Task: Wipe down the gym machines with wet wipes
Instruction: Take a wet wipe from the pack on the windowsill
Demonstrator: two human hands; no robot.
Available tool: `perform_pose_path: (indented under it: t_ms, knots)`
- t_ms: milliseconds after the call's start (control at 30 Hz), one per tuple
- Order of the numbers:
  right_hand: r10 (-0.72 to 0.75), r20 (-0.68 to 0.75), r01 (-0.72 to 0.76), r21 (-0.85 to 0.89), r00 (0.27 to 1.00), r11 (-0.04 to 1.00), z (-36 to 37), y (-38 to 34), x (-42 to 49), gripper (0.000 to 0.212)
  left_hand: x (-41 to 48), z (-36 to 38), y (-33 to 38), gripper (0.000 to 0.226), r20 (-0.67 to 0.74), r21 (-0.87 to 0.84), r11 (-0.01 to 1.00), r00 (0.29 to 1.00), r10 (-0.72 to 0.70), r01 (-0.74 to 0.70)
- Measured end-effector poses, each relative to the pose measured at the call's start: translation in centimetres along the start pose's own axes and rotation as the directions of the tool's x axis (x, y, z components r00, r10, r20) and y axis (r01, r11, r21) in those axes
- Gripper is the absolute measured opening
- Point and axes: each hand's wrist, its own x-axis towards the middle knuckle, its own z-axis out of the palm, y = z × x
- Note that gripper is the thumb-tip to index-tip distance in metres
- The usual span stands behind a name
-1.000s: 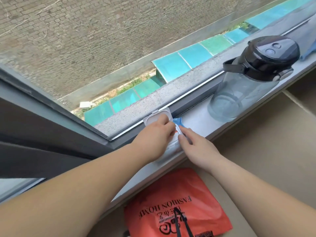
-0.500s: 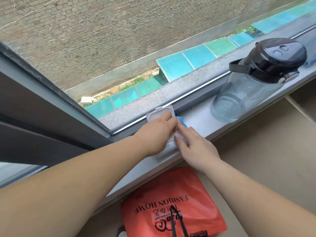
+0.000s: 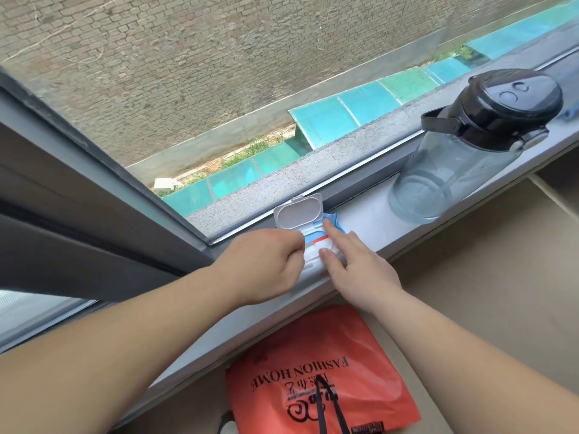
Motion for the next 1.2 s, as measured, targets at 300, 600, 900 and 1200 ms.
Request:
perform_pose_path:
  t_ms: [300,600,900,1200]
  knots:
    - [-0.050,-0.017,0.050,-0.033,0.999,0.998,0.0,0.8,0.4,0.058,3.0,1.5,1.1,0.012,-0.011,0.169,0.974,0.988,-0.151,0.151]
    - [-0.052,0.010,0.053,-0.155,0.999,0.987,-0.2,1.2,0.5,0.051,3.9,2.2,2.6,0.014,0.009,0.044,0.917,0.917,-0.398,0.397]
    - [-0.042,-0.004,0.041,-0.164,0.999,0.986,-0.2,1.2,0.5,0.052,4.0,2.5,3.7,0.030,0.055,0.169,0.925,0.934,-0.353,0.339]
    - [-0.031,-0.010,0.029,-0.155,0.999,0.988,-0.1,1.1,0.4,0.054,3.7,2.5,3.0,0.021,0.072,0.138,0.961,0.965,-0.252,0.240]
